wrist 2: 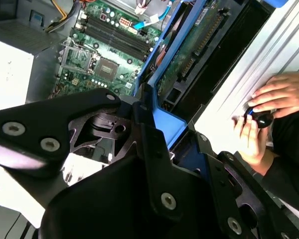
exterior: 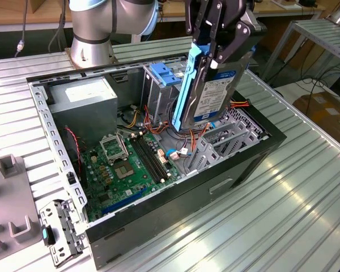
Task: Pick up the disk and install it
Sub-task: 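Insert the disk into the insertion slot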
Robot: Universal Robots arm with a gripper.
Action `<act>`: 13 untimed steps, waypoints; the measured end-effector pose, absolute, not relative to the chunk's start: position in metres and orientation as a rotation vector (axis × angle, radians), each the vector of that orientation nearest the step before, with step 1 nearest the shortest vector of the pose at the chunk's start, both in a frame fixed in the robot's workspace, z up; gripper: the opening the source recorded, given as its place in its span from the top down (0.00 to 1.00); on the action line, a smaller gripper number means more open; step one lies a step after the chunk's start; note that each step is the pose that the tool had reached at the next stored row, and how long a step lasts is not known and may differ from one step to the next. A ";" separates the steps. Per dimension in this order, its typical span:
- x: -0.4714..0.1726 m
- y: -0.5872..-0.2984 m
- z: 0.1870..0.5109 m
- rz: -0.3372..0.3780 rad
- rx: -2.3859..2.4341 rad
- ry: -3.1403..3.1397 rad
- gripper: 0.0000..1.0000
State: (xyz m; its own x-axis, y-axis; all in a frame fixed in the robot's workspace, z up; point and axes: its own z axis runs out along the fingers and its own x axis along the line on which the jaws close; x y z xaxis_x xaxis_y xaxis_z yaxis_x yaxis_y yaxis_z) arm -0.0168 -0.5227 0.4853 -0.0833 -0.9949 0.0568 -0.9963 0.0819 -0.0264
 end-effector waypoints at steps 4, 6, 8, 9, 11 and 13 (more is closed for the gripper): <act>-0.008 -0.523 0.484 0.091 2.112 -2.292 0.63; -0.004 -0.524 0.483 0.099 2.119 -2.293 0.63; -0.003 -0.526 0.482 0.102 2.122 -2.293 0.63; -0.002 -0.528 0.481 0.103 2.123 -2.292 0.63; 0.001 -0.529 0.480 0.103 2.123 -2.292 0.63; 0.003 -0.529 0.480 0.103 2.123 -2.292 0.63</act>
State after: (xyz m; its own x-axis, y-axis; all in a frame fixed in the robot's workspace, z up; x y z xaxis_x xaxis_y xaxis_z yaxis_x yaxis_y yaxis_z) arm 0.0034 -0.5292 0.4795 -0.0775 -0.9954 0.0561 -0.9964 0.0754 -0.0376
